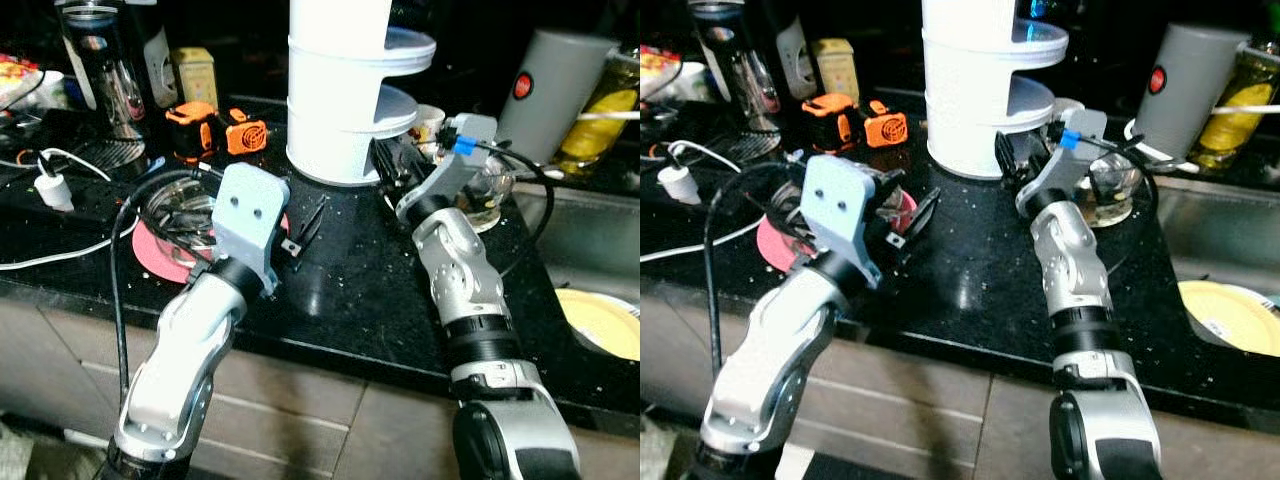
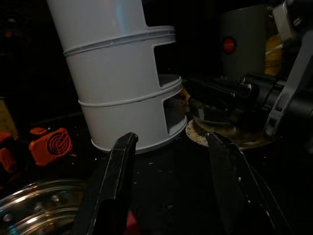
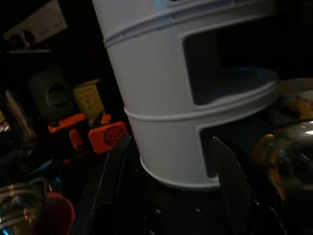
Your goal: Kitchen organization
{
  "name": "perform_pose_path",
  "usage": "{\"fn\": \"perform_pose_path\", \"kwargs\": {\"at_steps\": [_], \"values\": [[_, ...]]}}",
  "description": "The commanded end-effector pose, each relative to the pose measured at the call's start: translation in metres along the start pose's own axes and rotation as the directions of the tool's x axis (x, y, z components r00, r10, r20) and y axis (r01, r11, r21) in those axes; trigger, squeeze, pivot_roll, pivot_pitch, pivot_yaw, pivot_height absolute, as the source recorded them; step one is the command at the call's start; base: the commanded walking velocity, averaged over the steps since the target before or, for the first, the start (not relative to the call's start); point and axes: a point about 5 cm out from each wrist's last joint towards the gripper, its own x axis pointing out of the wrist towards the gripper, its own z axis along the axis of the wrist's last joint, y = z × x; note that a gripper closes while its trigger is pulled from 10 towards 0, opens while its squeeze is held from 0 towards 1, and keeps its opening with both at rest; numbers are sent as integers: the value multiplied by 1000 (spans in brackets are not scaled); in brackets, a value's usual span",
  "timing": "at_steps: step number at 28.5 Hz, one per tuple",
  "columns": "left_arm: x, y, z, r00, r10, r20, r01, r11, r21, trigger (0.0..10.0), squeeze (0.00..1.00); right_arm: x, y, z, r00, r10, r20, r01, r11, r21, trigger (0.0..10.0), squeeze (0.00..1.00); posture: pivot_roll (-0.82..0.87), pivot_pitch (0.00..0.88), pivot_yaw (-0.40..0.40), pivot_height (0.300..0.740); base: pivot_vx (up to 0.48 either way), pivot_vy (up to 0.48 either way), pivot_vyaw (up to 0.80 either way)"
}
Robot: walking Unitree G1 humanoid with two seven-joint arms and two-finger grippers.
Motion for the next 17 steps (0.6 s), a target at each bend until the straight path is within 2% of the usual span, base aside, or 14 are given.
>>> {"fn": "perform_pose_path", "kwargs": {"at_steps": [1,2,4,7,10,12,17], "values": [[1,-3,-1,1000,-2,5,2,1000,-17,10000,0,0,-7,2,999,-35,-2,35,999,-29,10000,0,46,0,-60,740,0,0,0],[1,-3,-1,1000,-2,5,2,1000,-17,10000,0,0,-7,2,999,-35,-2,35,999,-29,10000,0,46,0,-60,740,0,0,0],[1,-1,-1,1000,5,4,-5,1000,-14,10000,0,1,-10,-1,998,-62,-34,57,989,-135,10000,0,46,0,-61,740,0,0,0],[1,-1,-2,1000,5,1,-5,1000,-12,10000,0,1,-12,-3,995,-84,-54,73,980,-186,10000,0,48,0,-63,740,0,0,0],[1,-2,-2,1000,5,1,-5,1000,-13,10000,0,1,-14,-3,994,-95,-51,83,976,-199,10000,0,48,0,-63,740,0,0,0],[1,-2,-2,1000,8,-1,-8,1000,-11,10000,0,2,-14,0,995,-86,-47,74,972,-223,10000,1000,48,0,-65,740,0,0,0],[-1,-1,-4,1000,20,-8,-20,1000,-9,10000,0,5,-16,3,992,-111,-52,94,961,-261,10000,1000,44,0,-66,740,0,0,0]]}}
